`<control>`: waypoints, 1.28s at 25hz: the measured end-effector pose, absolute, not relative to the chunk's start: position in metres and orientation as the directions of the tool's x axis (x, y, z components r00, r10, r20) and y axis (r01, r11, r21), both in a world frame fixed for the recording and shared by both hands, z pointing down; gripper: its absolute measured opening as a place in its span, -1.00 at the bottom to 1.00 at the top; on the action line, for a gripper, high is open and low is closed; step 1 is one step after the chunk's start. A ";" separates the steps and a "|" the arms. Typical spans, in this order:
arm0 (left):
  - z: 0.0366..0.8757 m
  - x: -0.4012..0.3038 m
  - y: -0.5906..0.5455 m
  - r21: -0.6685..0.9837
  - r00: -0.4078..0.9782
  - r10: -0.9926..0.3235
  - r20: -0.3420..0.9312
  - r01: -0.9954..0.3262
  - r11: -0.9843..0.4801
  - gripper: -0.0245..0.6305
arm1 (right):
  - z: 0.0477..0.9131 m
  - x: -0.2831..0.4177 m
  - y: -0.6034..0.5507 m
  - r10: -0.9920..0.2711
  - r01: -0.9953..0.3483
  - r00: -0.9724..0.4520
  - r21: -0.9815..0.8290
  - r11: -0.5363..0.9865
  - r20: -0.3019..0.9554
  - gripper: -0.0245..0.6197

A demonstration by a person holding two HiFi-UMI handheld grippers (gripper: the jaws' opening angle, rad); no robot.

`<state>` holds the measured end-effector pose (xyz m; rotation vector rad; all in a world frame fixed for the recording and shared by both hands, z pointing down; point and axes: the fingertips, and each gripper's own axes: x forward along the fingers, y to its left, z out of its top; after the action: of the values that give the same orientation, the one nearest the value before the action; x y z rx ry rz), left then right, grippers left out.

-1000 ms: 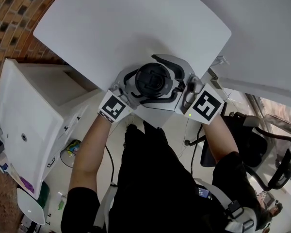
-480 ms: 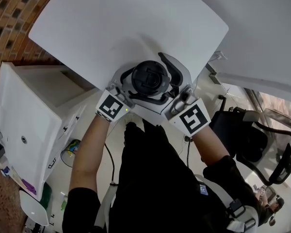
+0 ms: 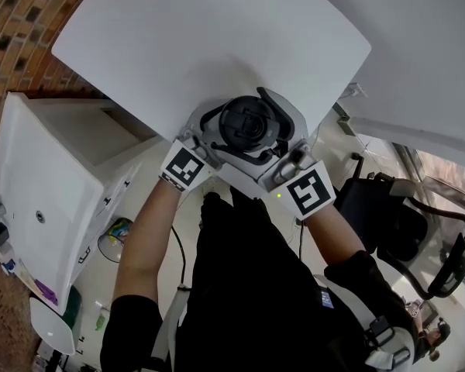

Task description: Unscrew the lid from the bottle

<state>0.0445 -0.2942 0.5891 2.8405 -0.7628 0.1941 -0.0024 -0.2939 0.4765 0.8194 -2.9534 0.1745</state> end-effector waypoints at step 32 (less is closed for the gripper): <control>0.591 0.035 -0.295 0.145 0.847 -0.496 0.190 -0.524 -0.840 0.26 | 0.432 0.008 -0.292 -0.182 -0.183 -0.983 -0.181 0.966 0.021 0.55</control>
<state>0.0354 -0.2946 0.5910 2.8337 -0.7895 0.2153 0.0083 -0.2920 0.4317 0.2884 -3.1112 0.2876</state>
